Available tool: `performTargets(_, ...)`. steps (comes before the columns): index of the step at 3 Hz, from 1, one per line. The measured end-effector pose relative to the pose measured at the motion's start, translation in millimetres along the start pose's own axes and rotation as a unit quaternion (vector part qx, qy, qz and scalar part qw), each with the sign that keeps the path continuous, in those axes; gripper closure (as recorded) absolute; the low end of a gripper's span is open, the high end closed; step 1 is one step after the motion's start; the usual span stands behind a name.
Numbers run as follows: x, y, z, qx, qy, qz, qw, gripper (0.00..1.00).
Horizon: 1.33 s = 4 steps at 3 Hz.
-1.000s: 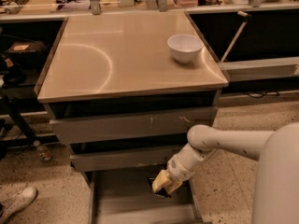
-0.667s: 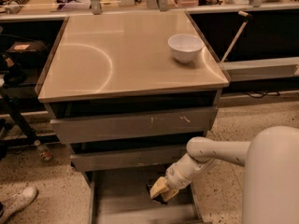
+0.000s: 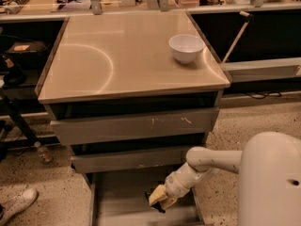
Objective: Place rxbar chocolate into bottom drawer
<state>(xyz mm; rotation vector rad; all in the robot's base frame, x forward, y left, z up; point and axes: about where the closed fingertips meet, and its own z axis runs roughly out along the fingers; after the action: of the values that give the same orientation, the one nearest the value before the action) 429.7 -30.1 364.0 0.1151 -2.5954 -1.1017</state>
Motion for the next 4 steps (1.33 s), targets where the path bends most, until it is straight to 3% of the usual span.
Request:
performTargets(1, -15.1, -27.4, 46.4, -0.038, -0.007, 0.038, 0.9986, 1.0)
performTargets(2, -24.9, -42.0, 80.5, -0.063, 0.002, 0.055, 0.9965, 1.0)
performTargets(3, -24.8, -45.8, 86.2, -0.066, 0.003, 0.059, 0.9961, 1.0)
performTargets(4, -31.6, -41.2, 103.4, -0.08, -0.016, 0.054, 0.9952, 1.0)
